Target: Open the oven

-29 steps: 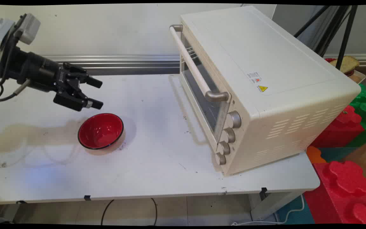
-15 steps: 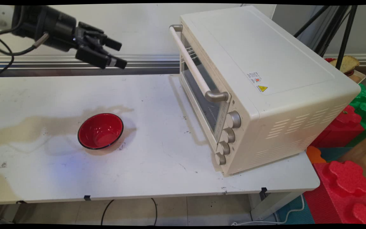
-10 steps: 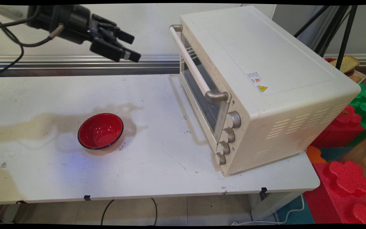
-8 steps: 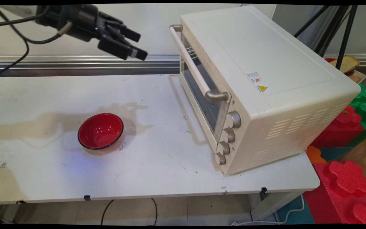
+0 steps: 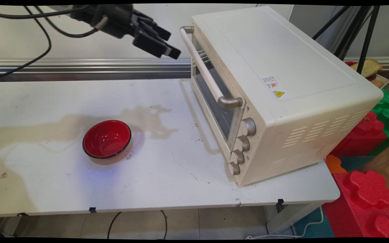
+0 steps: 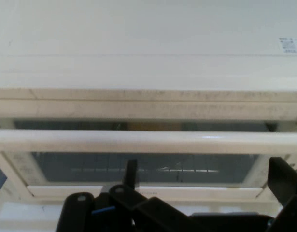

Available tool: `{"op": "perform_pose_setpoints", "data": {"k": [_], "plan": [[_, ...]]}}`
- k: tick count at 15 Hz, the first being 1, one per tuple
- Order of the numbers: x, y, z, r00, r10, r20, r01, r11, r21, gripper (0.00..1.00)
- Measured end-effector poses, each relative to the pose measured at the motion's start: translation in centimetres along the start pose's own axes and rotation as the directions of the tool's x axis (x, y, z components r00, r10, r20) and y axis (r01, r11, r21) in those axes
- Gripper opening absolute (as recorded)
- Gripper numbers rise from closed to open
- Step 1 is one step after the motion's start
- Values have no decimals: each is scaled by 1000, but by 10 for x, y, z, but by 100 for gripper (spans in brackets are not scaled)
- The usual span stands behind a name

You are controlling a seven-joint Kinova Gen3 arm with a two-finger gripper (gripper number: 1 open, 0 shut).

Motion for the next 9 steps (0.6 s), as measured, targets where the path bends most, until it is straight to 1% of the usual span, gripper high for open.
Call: {"op": "perform_pose_setpoints", "data": {"k": [6,9], "plan": [[22,-4,37,999,-7,40,7,1000,0,100],[28,-6,49,998,-7,57,7,1000,2,100]]}}
